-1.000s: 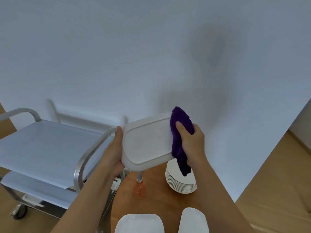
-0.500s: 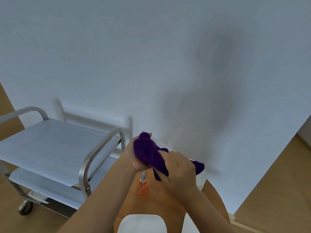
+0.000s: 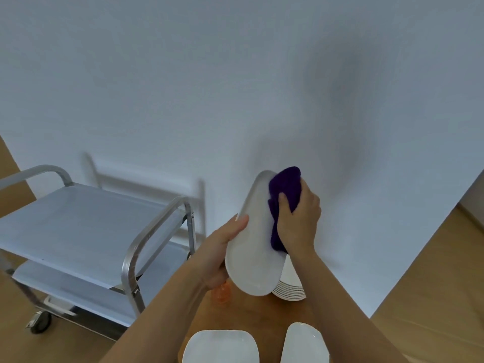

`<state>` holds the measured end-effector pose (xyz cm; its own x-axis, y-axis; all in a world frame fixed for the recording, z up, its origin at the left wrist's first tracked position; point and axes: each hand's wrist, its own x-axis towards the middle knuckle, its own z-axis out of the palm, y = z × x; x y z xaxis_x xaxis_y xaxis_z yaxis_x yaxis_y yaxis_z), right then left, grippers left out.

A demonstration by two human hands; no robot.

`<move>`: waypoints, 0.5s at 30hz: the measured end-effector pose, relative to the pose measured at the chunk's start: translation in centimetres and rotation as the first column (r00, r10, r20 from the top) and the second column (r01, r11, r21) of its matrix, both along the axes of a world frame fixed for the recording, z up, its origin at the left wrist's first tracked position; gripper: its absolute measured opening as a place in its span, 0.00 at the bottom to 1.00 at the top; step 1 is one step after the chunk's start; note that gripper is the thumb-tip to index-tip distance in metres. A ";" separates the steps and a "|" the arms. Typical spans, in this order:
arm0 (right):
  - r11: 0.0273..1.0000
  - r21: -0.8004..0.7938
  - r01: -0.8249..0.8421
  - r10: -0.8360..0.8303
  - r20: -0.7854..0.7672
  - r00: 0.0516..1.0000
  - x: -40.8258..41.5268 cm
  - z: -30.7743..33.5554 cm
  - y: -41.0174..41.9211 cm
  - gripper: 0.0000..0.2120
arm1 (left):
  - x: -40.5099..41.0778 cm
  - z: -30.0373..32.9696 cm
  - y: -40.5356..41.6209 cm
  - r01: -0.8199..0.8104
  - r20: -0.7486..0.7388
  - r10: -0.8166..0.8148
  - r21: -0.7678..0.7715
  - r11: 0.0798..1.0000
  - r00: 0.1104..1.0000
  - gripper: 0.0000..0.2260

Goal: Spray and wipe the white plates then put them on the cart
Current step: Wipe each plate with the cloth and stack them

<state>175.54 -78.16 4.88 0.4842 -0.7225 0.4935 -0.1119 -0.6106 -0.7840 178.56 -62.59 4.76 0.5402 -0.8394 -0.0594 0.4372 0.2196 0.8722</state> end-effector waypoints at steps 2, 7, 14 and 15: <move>0.995 -0.075 -0.067 0.067 0.004 0.998 0.8 0.7 0.8 0.21 | -0.2 0.3 -0.4 -0.026 0.069 0.026 -0.008 1.000 0.997 0.26; 0.931 -0.167 -0.324 0.332 0.022 0.943 0.4 0.3 4.8 0.16 | 0.7 0.5 -0.4 -0.084 -0.029 0.082 -0.054 0.995 0.996 0.23; 0.837 -0.237 -0.493 0.483 -0.103 0.869 -4.2 -4.7 6.6 0.23 | 2.5 -0.5 -0.2 -0.148 -0.102 0.139 -0.090 0.985 0.985 0.24; 0.832 -0.263 -0.488 0.477 -0.109 0.872 -4.8 -5.3 6.0 0.23 | 2.4 -0.9 -0.2 -0.124 -0.123 0.112 -0.094 0.988 0.986 0.23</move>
<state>170.72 -72.15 -0.43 0.7580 -0.2310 0.6100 0.2273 -0.7830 -0.5790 180.91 -62.81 3.88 0.6305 -0.7748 -0.0463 0.5007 0.3604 0.7870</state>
